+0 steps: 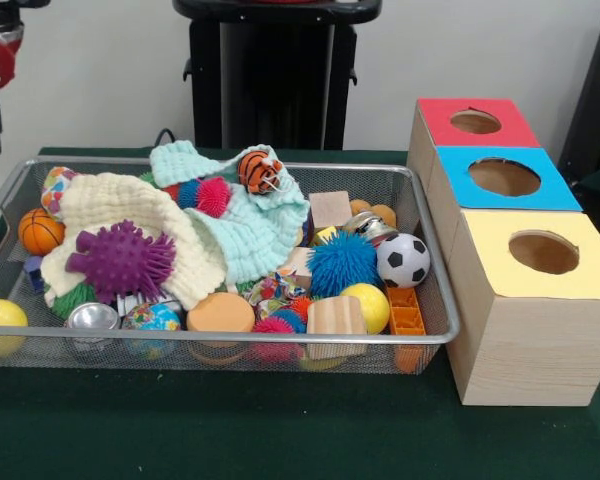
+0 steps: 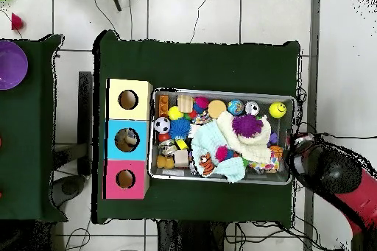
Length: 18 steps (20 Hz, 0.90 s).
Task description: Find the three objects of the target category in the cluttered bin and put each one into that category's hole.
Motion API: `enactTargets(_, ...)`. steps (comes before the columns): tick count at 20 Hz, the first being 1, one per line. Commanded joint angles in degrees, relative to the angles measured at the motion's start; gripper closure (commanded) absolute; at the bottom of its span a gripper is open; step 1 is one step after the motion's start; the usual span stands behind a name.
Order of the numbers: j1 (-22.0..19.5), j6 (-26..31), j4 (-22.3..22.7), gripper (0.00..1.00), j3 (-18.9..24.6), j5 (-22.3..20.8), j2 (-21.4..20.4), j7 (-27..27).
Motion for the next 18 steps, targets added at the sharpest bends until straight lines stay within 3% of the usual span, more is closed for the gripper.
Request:
enactTargets(1,0.4,-2.6,7.1,0.0,3.1,-3.0,2.6,-0.8)
enactTargets(13,5.3,-4.8,10.0,0.0,2.9,1.6,2.1,6.6)
enactTargets(18,4.8,-8.5,9.9,0.0,3.7,1.8,4.6,6.4)
